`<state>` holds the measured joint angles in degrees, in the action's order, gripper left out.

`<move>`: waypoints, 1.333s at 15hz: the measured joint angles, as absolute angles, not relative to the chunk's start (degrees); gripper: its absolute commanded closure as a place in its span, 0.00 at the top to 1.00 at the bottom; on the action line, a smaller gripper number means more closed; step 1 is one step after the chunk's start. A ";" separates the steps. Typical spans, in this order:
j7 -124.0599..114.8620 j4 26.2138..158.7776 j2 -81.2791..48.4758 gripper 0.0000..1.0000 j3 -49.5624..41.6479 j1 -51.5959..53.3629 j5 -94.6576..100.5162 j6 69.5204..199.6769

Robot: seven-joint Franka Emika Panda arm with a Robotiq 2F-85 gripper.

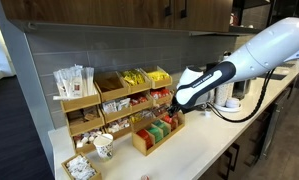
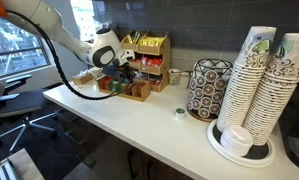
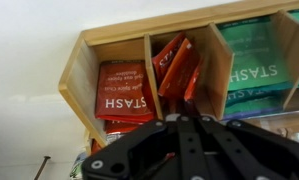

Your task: Put one red sachet on the counter

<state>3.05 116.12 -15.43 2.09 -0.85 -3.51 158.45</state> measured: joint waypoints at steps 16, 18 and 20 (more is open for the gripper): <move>4.41 127.27 1.22 0.00 0.30 0.37 4.08 141.69; 7.82 128.14 2.59 0.00 0.52 0.56 4.08 138.15; 11.64 128.55 3.30 0.00 0.79 0.80 4.11 134.98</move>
<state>11.64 128.55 3.30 0.79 0.80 4.11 134.98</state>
